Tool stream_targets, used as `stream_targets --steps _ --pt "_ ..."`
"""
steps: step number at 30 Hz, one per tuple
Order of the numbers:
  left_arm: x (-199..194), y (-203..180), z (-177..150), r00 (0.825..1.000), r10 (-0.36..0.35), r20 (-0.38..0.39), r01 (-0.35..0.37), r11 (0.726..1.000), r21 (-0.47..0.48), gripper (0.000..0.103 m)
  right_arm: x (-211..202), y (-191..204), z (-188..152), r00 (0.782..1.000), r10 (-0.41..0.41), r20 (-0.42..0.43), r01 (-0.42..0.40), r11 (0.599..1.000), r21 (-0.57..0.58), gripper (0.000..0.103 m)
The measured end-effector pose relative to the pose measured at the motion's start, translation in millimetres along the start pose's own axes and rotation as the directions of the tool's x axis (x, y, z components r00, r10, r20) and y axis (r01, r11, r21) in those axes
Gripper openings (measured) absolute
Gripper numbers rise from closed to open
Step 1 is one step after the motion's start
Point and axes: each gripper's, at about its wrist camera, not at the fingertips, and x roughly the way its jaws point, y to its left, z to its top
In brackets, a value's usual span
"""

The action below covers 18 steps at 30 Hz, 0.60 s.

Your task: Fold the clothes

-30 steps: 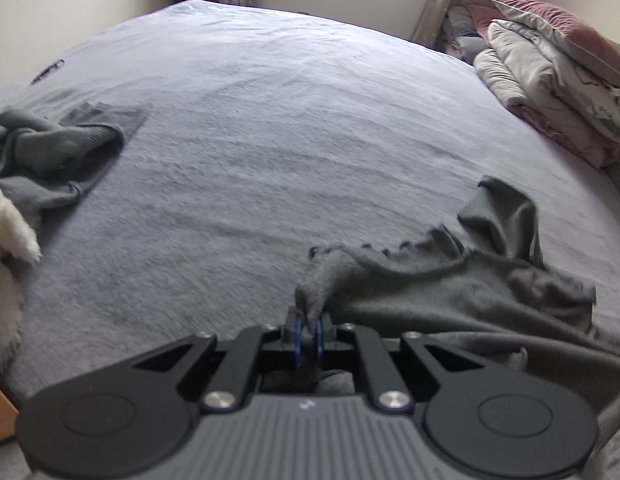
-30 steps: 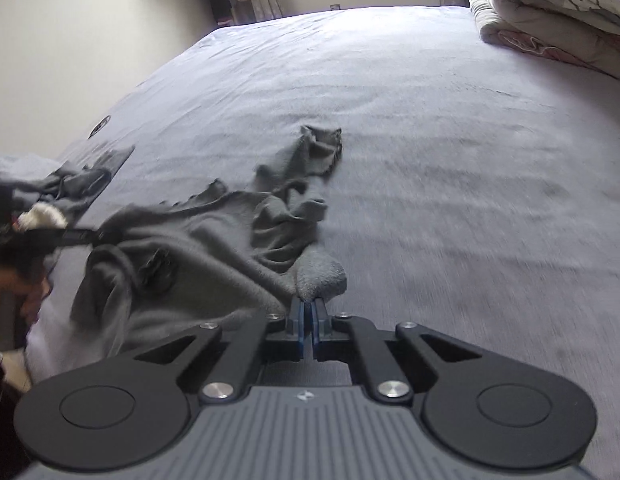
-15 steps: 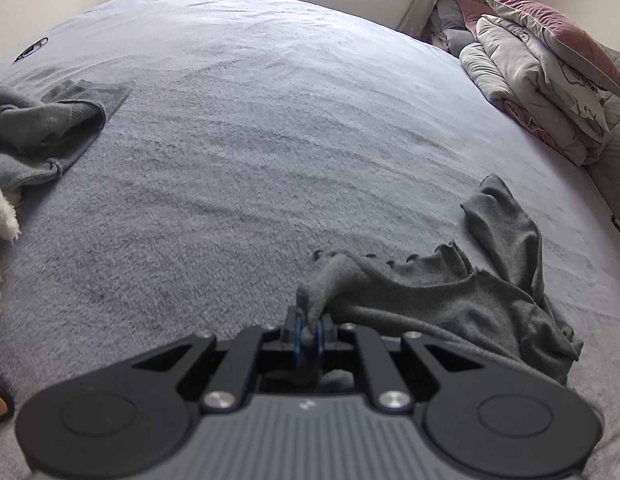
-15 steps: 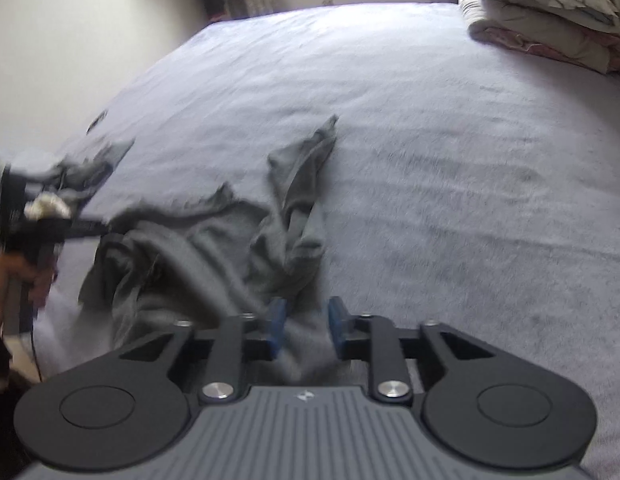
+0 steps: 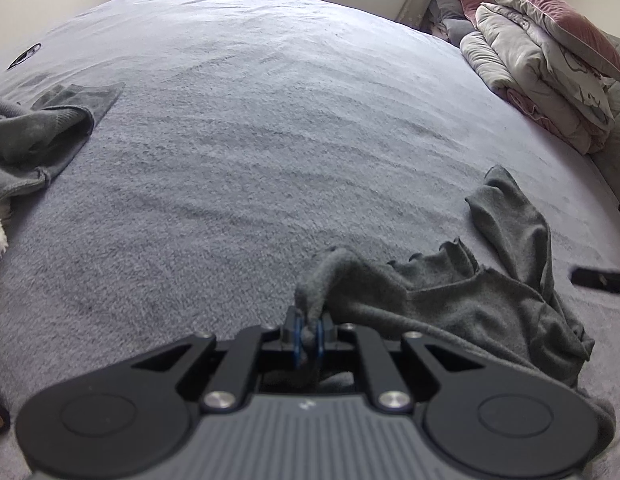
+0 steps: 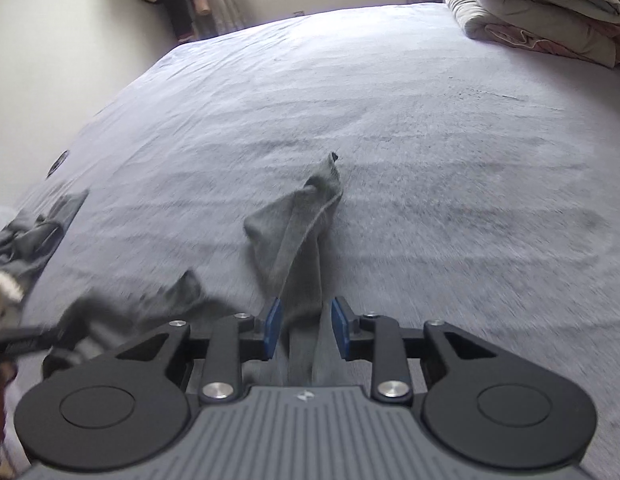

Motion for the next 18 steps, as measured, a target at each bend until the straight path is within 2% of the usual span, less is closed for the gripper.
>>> stream_targets --steps 3,5,6,7,11,18 --pt "3 0 -1 1.0 -0.001 -0.006 0.001 1.0 0.004 0.008 20 3 3 0.999 -0.032 0.009 0.032 0.999 0.002 0.03" --pt "3 0 -1 1.0 -0.002 -0.007 0.002 1.0 0.006 0.008 27 2 2 0.999 -0.042 0.018 0.042 0.999 0.005 0.026" --pt "3 0 -1 1.0 -0.003 -0.007 0.003 1.0 0.008 0.008 29 0 0 0.999 -0.044 0.019 0.044 0.999 0.01 0.013" --pt "3 0 -1 1.0 -0.003 -0.006 0.003 1.0 0.009 0.008 30 -3 -1 0.998 -0.05 0.023 0.049 0.999 0.016 0.006" --pt "2 -1 -2 1.0 -0.002 -0.004 0.002 1.0 0.013 0.008 16 -20 -7 0.991 -0.117 0.058 0.115 0.993 0.043 0.005" --pt "0 -6 -3 1.0 0.005 0.006 -0.005 1.0 0.022 0.008 -56 -61 -25 0.953 -0.282 0.114 0.276 0.959 0.064 0.004"
